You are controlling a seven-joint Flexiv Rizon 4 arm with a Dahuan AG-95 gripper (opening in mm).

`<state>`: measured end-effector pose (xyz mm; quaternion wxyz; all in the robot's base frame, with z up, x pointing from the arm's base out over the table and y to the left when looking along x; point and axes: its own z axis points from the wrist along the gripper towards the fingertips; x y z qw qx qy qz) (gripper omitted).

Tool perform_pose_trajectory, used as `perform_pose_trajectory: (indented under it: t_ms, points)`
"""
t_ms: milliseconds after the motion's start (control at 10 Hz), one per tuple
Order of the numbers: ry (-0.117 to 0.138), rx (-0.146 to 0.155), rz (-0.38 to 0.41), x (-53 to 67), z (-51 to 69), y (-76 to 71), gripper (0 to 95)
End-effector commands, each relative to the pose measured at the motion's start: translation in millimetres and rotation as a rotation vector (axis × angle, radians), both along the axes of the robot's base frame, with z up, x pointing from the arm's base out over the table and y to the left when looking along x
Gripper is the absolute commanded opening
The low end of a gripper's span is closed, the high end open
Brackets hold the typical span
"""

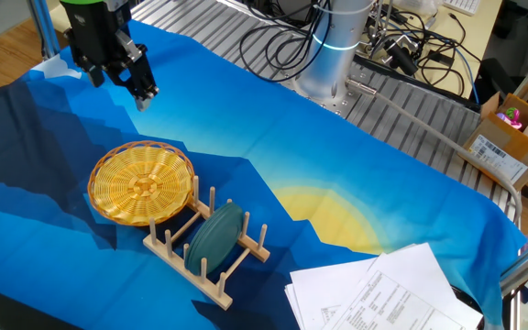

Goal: Take the dish off the dish rack

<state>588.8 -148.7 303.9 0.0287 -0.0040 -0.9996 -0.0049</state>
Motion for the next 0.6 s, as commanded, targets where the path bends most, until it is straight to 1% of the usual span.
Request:
perform_pose_trajectory:
  t_ms: [100,300,600]
  points:
    - [-0.008,0.000,0.009,-0.3,-0.5,0.5,76.0]
    - [-0.008,0.001,0.007,-0.7,-1.1,1.9,76.0]
    - [-0.007,-0.002,-0.019,-1.6,-2.1,4.3,76.0]
